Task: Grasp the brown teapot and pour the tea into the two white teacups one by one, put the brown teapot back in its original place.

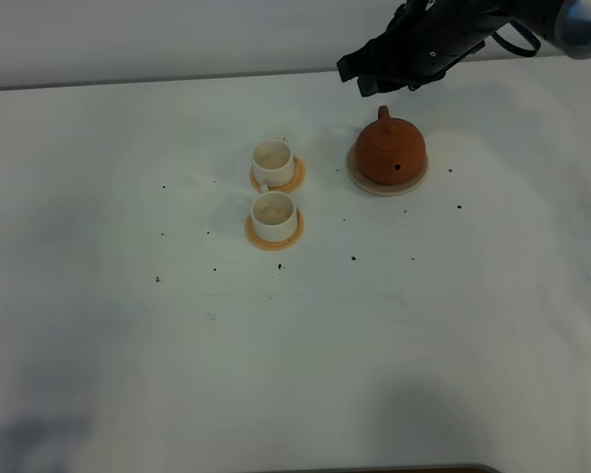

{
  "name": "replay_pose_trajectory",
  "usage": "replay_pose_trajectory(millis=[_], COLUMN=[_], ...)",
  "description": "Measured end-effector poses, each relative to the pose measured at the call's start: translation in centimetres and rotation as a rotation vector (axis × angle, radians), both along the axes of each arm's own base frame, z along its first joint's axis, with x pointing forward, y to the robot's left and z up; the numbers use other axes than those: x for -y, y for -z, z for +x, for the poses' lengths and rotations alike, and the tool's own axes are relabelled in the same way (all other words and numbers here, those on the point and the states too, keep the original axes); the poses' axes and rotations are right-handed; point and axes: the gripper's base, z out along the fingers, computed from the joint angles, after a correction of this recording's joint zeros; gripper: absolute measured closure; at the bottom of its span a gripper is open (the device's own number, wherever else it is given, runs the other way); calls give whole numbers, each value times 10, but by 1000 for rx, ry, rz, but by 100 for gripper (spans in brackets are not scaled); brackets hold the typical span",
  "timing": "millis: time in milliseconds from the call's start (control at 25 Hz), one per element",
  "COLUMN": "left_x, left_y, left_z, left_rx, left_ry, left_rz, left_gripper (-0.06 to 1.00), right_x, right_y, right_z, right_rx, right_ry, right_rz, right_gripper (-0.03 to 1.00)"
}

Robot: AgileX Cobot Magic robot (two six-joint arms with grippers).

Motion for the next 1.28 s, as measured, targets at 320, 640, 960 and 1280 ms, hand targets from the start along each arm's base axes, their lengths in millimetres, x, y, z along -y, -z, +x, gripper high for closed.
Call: replay_pose_trajectory(millis=[320, 640, 960, 1280], left_x=[0, 0, 0, 0], left_y=[0, 0, 0, 0], left_z=[0, 0, 0, 0], left_rx=[0, 0, 0, 0], left_ry=[-1, -1, -1, -1], left_rz=[0, 0, 0, 0], left_gripper=[52, 52, 52, 52], right_x=[-7, -10, -8, -6], right_y=[23, 50, 71, 77], right_z=[25, 42, 52, 56], right_rx=[59, 51, 108, 137], right_ry=[-18, 39, 66, 76], right_rz=[-76, -115, -156, -194], right_gripper=[54, 53, 53, 53])
